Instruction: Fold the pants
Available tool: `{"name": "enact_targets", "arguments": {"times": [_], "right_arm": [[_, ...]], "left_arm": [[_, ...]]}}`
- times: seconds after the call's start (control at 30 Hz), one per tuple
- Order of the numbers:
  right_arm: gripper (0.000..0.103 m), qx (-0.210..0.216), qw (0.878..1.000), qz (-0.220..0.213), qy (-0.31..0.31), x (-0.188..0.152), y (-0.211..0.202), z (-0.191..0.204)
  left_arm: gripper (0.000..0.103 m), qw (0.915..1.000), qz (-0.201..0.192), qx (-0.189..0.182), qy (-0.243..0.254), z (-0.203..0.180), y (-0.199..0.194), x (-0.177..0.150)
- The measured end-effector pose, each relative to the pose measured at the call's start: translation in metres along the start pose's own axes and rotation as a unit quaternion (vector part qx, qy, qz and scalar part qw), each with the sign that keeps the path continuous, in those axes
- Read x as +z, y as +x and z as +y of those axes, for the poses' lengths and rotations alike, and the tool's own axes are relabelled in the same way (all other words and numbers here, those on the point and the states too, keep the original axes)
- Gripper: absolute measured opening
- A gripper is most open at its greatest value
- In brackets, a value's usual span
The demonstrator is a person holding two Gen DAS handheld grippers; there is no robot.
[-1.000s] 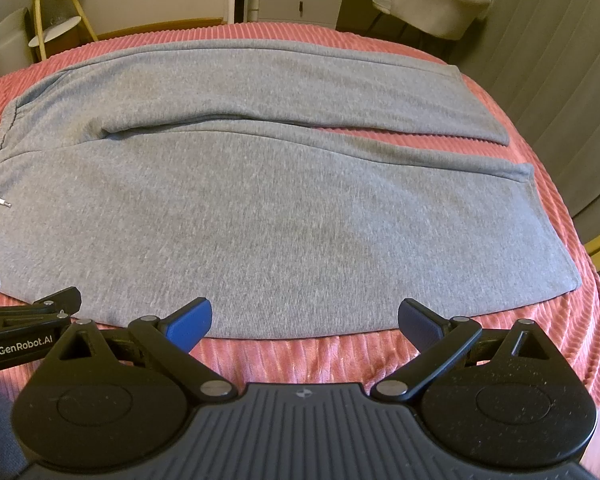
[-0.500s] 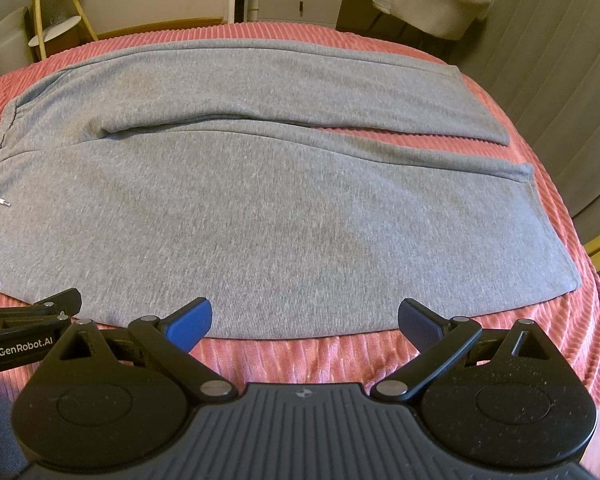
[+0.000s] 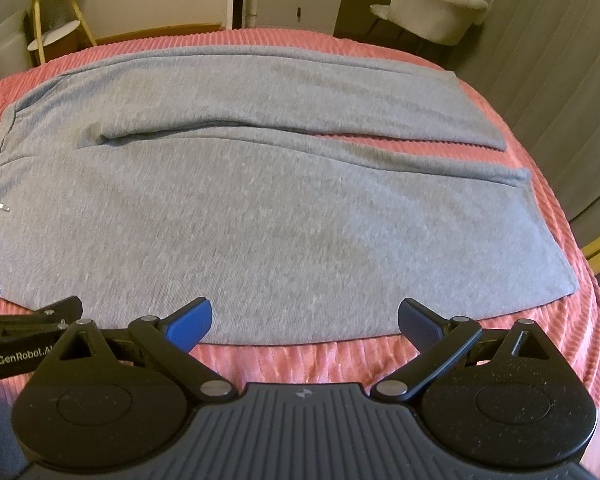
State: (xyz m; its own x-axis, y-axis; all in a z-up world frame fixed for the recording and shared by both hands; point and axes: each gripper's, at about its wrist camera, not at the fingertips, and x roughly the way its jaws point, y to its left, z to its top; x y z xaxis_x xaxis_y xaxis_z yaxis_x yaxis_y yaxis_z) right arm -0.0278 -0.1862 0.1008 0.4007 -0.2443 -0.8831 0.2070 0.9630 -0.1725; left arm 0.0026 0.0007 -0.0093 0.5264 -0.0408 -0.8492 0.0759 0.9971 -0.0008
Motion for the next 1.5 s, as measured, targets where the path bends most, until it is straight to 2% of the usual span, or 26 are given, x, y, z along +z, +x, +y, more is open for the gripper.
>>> {"name": "enact_targets", "arguments": {"times": [0.17,0.27,0.4,0.5,0.53,0.6,0.63,0.67,0.7,0.73,0.8,0.87,0.9,0.93,1.0,1.1,1.17,1.23,1.33,1.4,1.43,1.5], "right_arm": [[0.1,-0.002,1.0,-0.004,-0.001,0.001,-0.001,0.001],[0.1,-0.006,1.0,-0.029,0.007,0.003,-0.008,-0.002],[0.1,0.029,0.993,-0.099,0.051,0.011,-0.026,-0.023],[0.1,0.059,0.98,-0.154,0.11,0.018,-0.032,-0.052],[0.1,0.071,0.977,-0.154,0.132,0.022,-0.028,-0.061],[0.099,0.129,0.969,-0.106,0.183,0.035,-0.003,-0.085],[0.1,0.167,0.958,-0.077,0.219,0.042,0.016,-0.098],[0.1,0.187,0.949,-0.065,0.244,0.047,0.029,-0.106],[0.1,0.188,0.944,-0.065,0.262,0.053,0.038,-0.112],[0.099,0.169,0.945,-0.08,0.269,0.061,0.043,-0.115],[0.099,0.112,0.948,-0.156,0.256,0.079,0.043,-0.114],[0.099,0.06,0.941,-0.242,0.228,0.1,0.043,-0.108],[0.099,0.047,0.942,-0.258,0.208,0.115,0.051,-0.105],[0.099,0.061,0.953,-0.24,0.174,0.137,0.069,-0.102],[0.1,0.09,0.97,-0.172,0.147,0.173,0.109,-0.098],[0.099,0.092,0.975,-0.122,0.159,0.221,0.168,-0.098],[0.1,0.073,0.975,-0.111,0.178,0.253,0.2,-0.103],[0.099,0.052,0.972,-0.095,0.207,0.281,0.235,-0.102],[0.099,0.049,0.964,-0.061,0.255,0.324,0.281,-0.116],[0.099,0.045,0.959,-0.054,0.273,0.343,0.304,-0.124],[0.097,0.035,0.959,-0.053,0.275,0.35,0.314,-0.124],[0.082,0.017,0.958,-0.045,0.283,0.361,0.334,-0.121]], "left_arm": [[0.103,1.0,-0.002,-0.002,-0.003,0.001,-0.002,0.001],[0.103,0.9998,-0.021,0.0,-0.008,0.002,-0.009,0.003],[0.103,0.9968,-0.073,0.0,-0.032,0.006,-0.028,0.015],[0.103,0.9934,-0.095,-0.005,-0.064,0.013,-0.035,0.039],[0.103,0.9923,-0.097,-0.001,-0.078,0.015,-0.034,0.053],[0.103,0.9896,-0.096,0.01,-0.107,0.017,-0.028,0.08],[0.103,0.9881,-0.093,0.008,-0.122,0.018,-0.024,0.094],[0.103,0.9857,-0.094,0.007,-0.14,0.019,-0.019,0.106],[0.103,0.983,-0.098,0.008,-0.155,0.021,-0.014,0.117],[0.103,0.9798,-0.103,0.017,-0.171,0.022,-0.006,0.128],[0.103,0.9755,-0.108,0.05,-0.185,0.022,0.013,0.145],[0.103,0.9737,-0.108,0.077,-0.185,0.024,0.04,0.156],[0.103,0.9747,-0.11,0.085,-0.176,0.026,0.053,0.158],[0.103,0.9747,-0.114,0.098,-0.165,0.029,0.067,0.157],[0.103,0.9709,-0.122,0.133,-0.157,0.036,0.093,0.152],[0.103,0.961,-0.144,0.177,-0.156,0.049,0.122,0.152],[0.103,0.9535,-0.159,0.193,-0.169,0.059,0.134,0.159],[0.103,0.9474,-0.174,0.192,-0.188,0.069,0.144,0.162],[0.103,0.9434,-0.187,0.19,-0.197,0.076,0.157,0.163],[0.103,0.9431,-0.19,0.197,-0.19,0.08,0.165,0.164],[0.103,0.9449,-0.182,0.199,-0.186,0.08,0.171,0.164],[0.103,0.9476,-0.164,0.206,-0.181,0.081,0.18,0.167]]}}
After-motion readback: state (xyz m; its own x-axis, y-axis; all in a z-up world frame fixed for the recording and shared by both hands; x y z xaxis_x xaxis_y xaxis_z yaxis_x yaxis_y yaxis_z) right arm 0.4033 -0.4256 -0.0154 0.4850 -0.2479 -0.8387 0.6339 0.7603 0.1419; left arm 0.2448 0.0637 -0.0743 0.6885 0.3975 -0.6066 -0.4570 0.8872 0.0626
